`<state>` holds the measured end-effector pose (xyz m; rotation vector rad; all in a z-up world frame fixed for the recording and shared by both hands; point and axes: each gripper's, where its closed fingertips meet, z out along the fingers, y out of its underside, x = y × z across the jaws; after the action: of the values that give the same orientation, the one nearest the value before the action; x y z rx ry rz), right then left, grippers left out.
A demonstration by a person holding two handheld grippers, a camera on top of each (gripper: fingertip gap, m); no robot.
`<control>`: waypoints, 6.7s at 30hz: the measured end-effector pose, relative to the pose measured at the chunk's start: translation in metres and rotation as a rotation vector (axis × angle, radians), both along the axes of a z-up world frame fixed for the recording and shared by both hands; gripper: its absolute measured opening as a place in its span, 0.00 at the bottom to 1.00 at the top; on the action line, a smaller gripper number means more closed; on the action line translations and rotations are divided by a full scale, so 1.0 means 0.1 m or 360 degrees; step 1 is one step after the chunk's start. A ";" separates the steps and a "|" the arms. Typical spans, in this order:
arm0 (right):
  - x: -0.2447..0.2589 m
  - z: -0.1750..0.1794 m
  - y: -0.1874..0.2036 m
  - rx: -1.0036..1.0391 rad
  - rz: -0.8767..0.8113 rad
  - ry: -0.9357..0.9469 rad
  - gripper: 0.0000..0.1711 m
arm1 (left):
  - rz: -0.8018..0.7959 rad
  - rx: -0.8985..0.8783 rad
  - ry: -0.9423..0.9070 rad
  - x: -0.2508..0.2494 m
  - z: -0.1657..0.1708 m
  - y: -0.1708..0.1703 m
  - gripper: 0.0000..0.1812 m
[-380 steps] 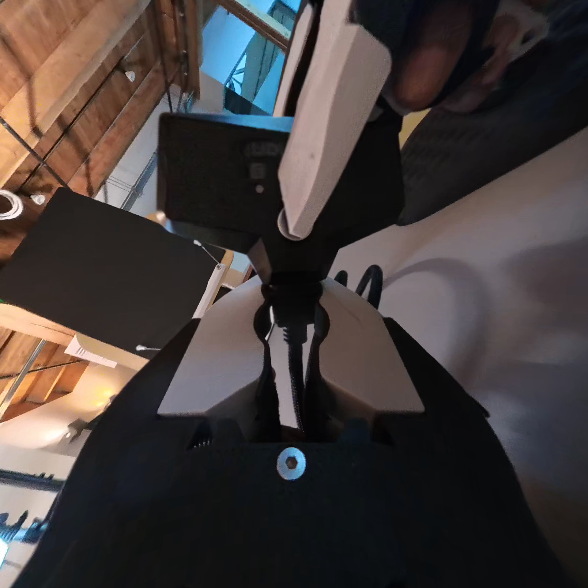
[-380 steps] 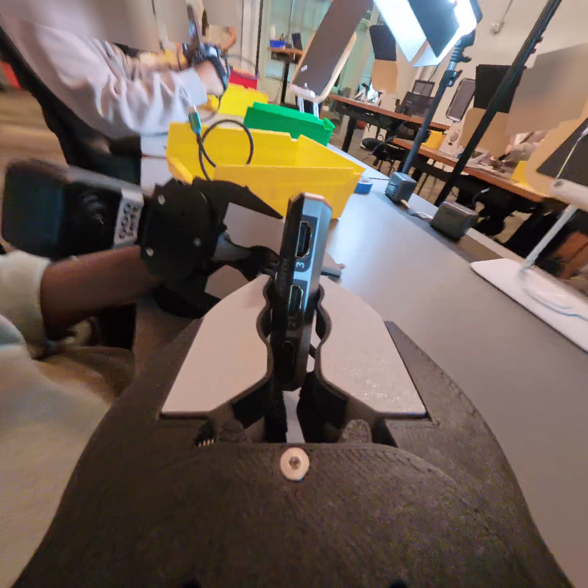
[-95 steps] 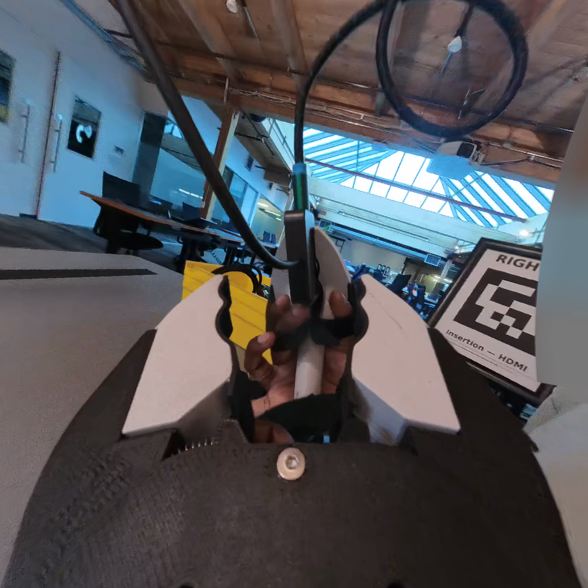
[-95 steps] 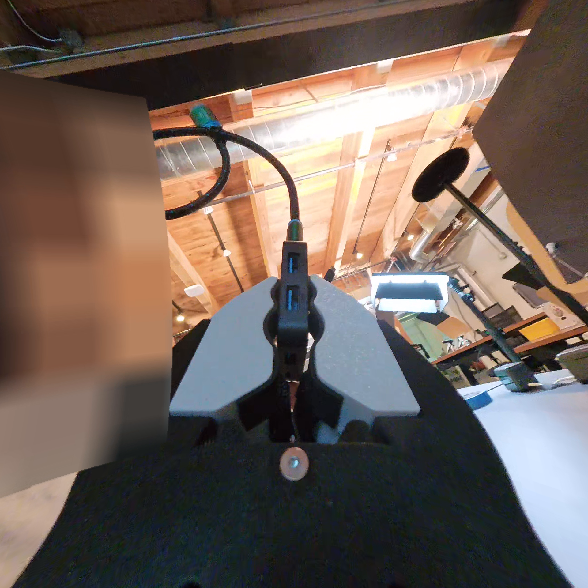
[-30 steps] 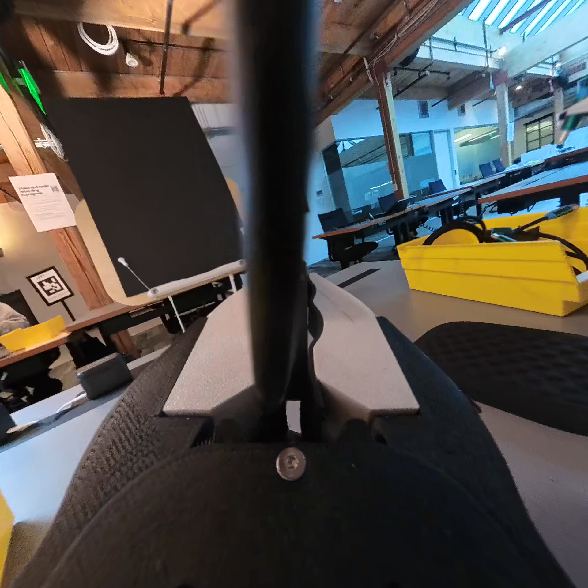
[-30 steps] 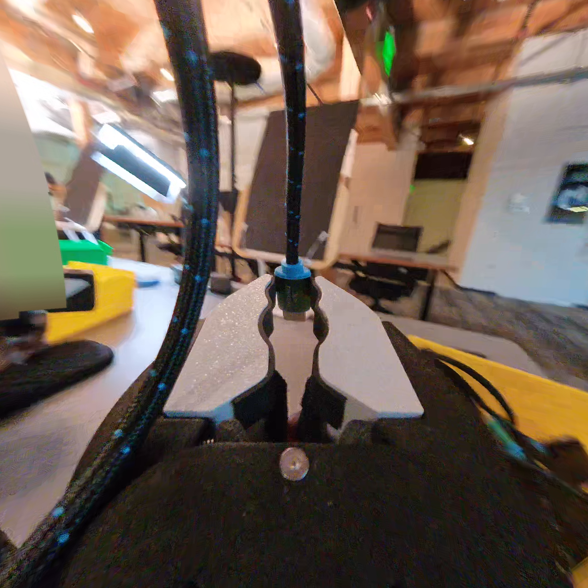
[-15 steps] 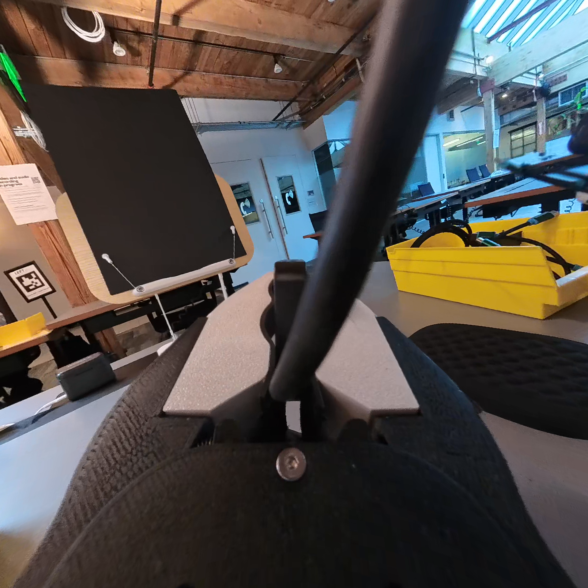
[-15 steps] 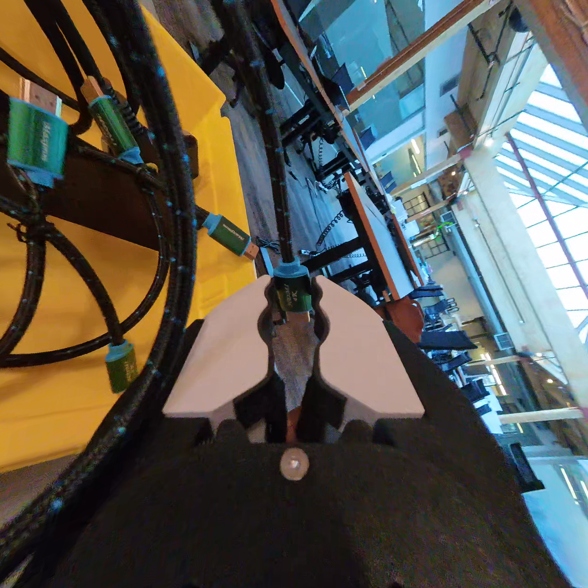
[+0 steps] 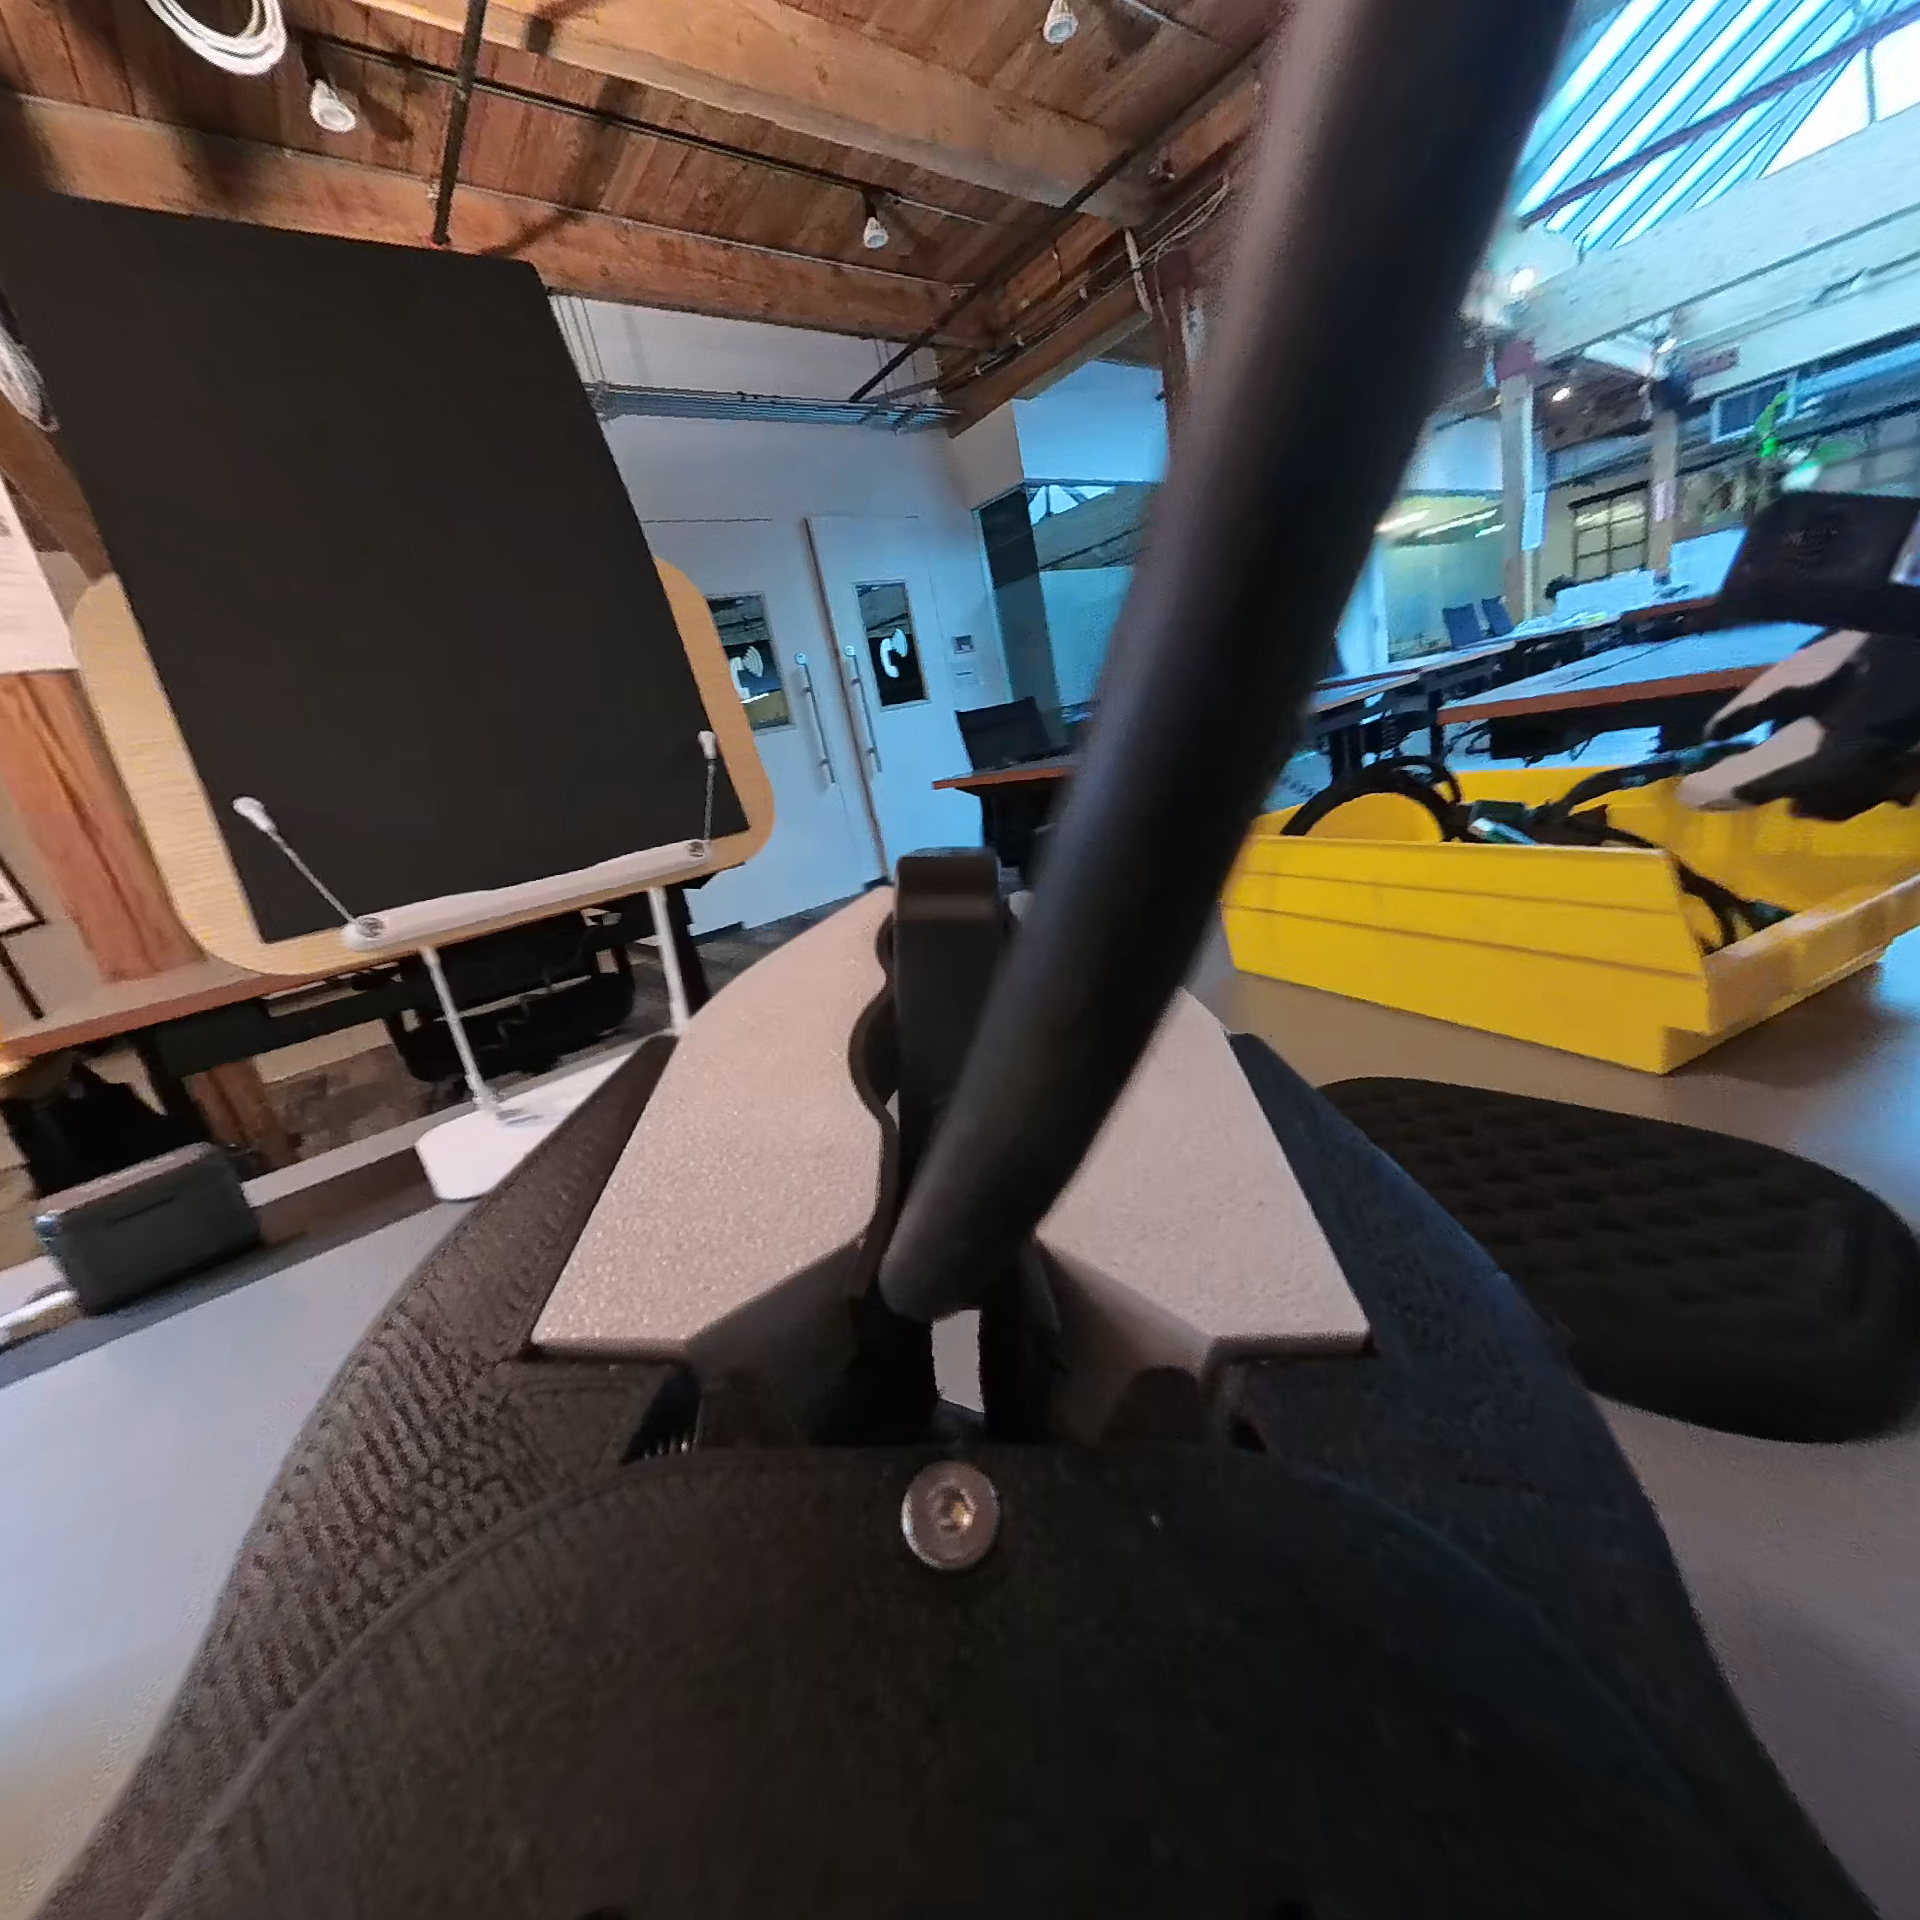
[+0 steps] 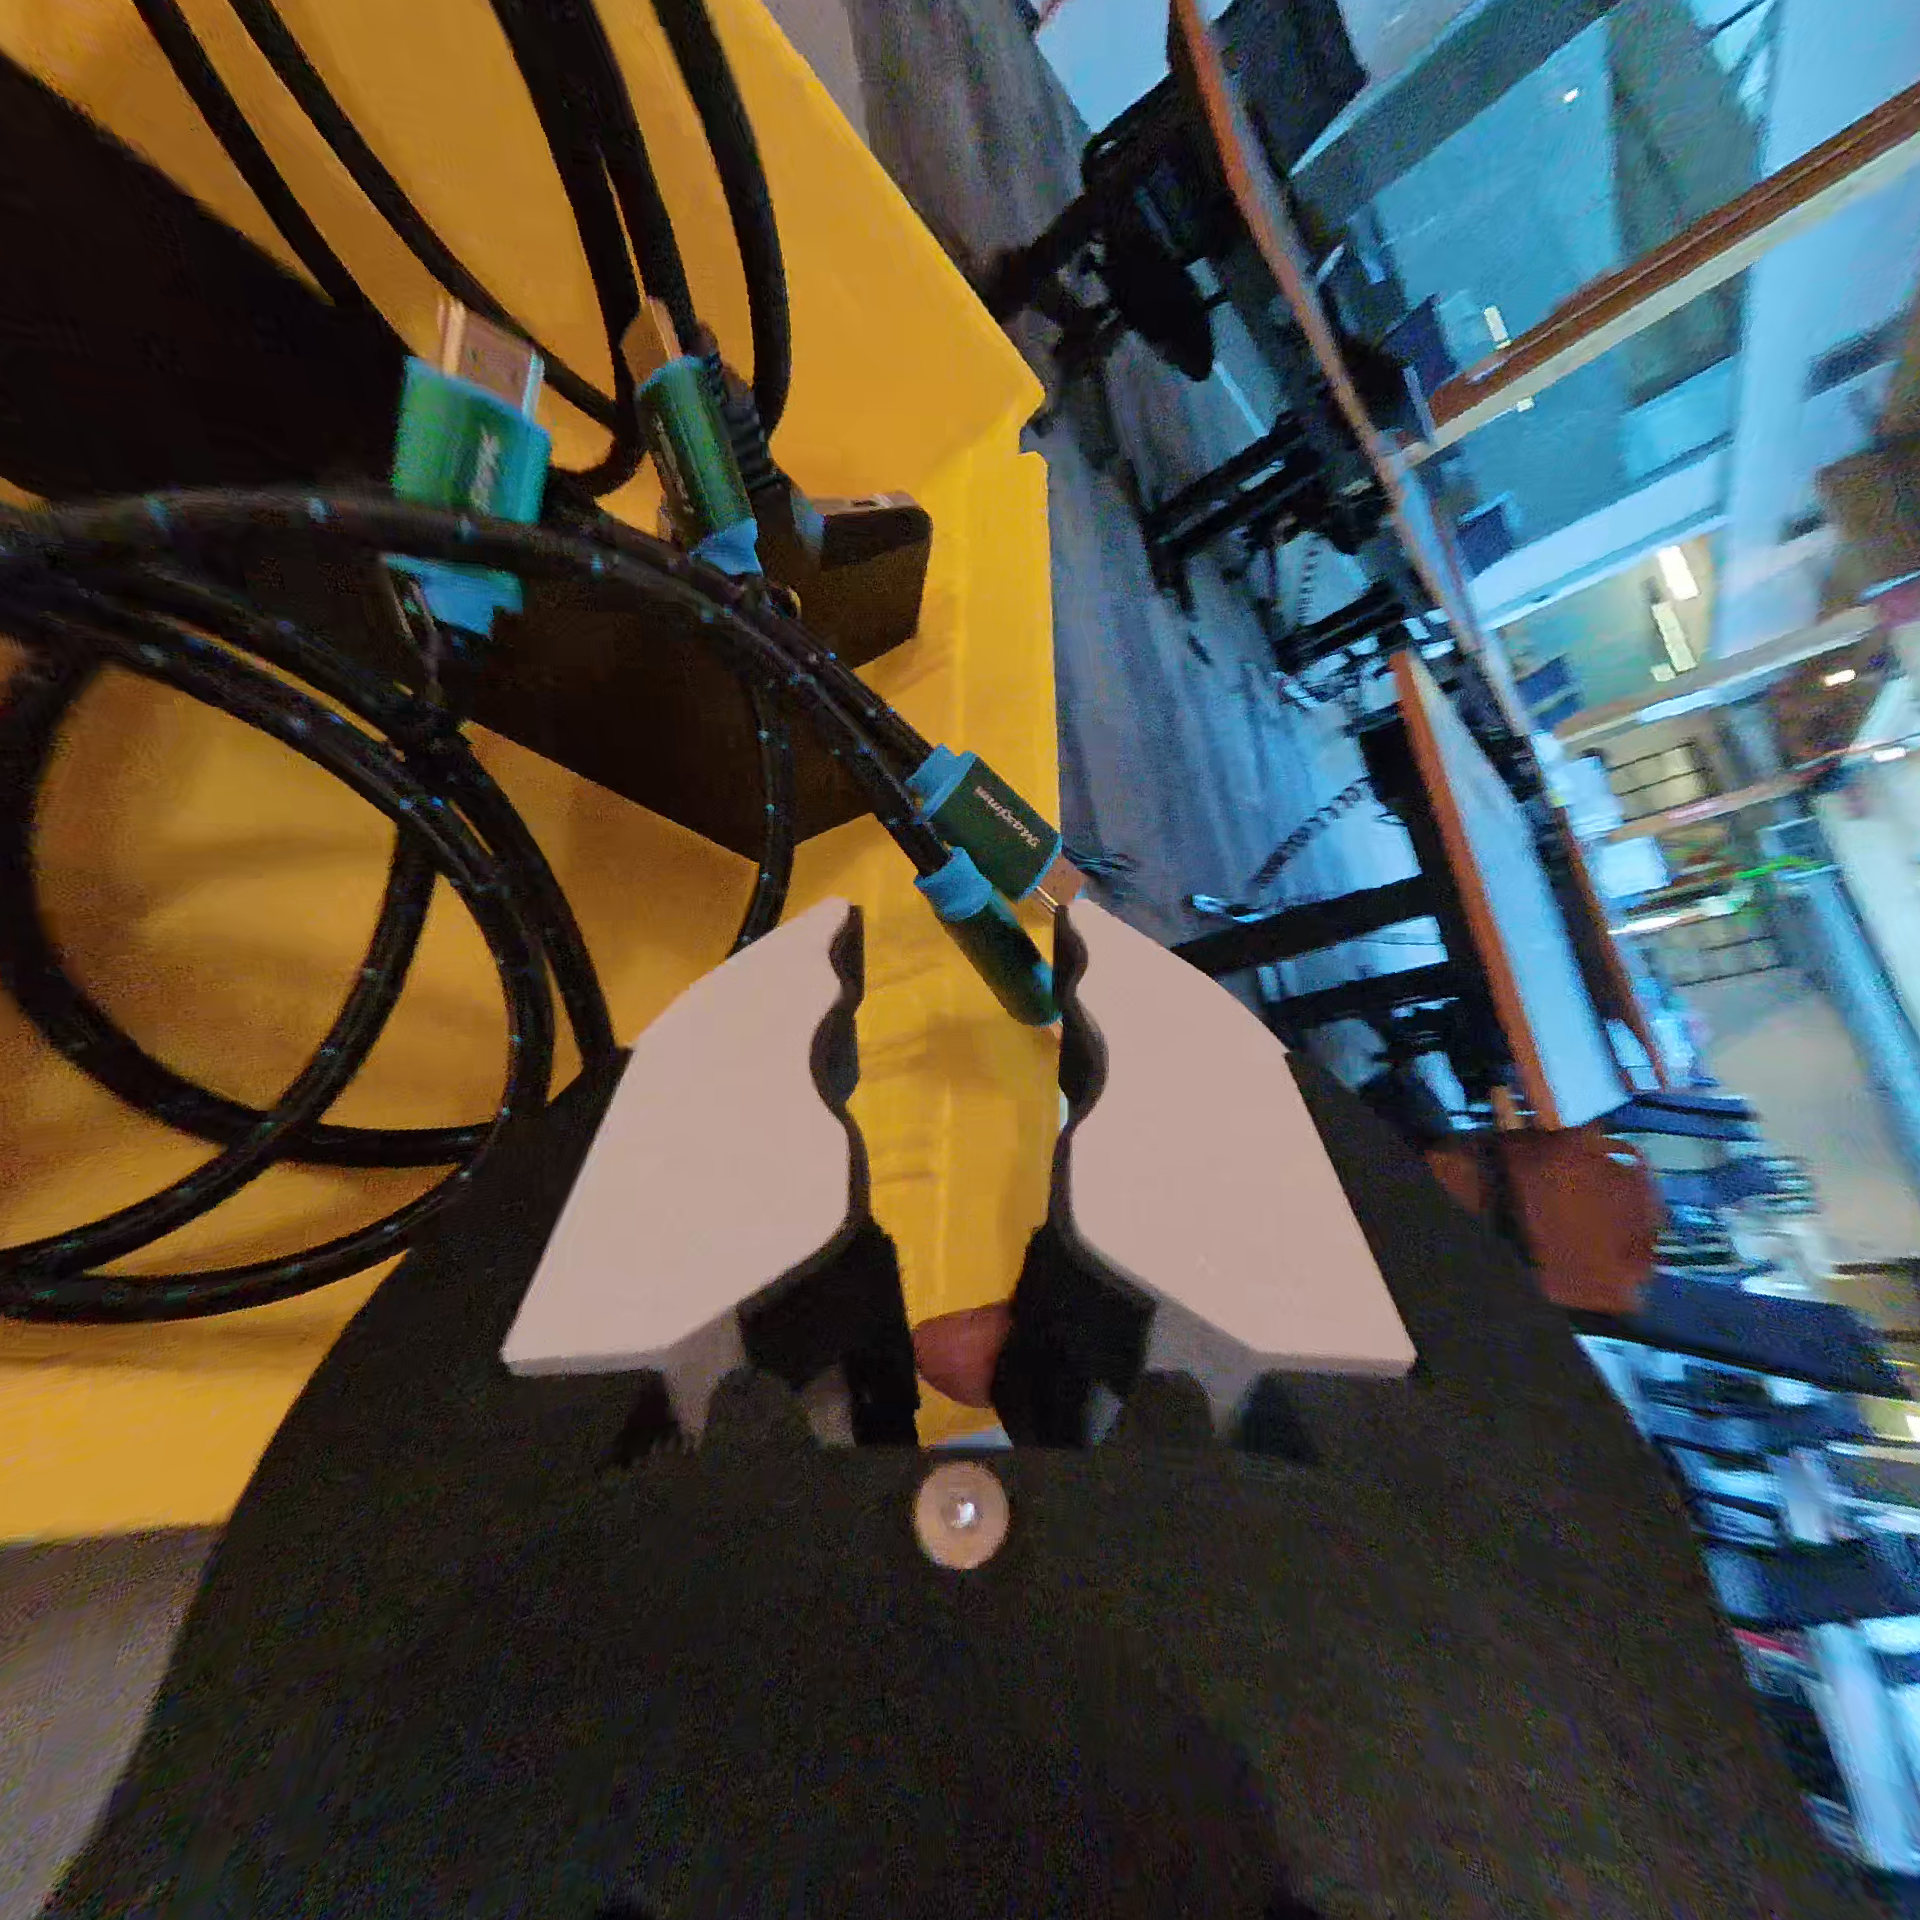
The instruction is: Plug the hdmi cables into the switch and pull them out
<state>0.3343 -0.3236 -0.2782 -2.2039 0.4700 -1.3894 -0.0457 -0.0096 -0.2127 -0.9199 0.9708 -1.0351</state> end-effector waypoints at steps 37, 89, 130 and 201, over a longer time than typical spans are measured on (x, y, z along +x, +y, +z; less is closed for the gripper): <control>-2.61 1.30 1.73 0.2178 0.2340 0.0759 0.08 | -0.0860 -0.0423 0.0025 0.09 -0.11 -0.49 0.24; -1.10 -0.72 1.74 -0.0030 0.0788 0.0813 0.20 | -0.0525 -0.0341 0.0013 0.12 -0.25 -0.09 0.21; -3.72 -0.12 3.72 0.0499 0.2055 0.1215 0.33 | 0.0476 0.0260 -0.0346 -1.22 0.81 0.52 0.25; -1.50 1.31 0.85 0.1381 0.0900 -0.0497 0.06 | 0.0098 0.0009 0.0047 1.67 0.94 -0.58 0.06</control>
<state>0.1843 -0.2388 -0.1474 -1.2485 0.2315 -0.9317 0.1209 -0.0681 -0.1188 -0.9571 0.9634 -0.9690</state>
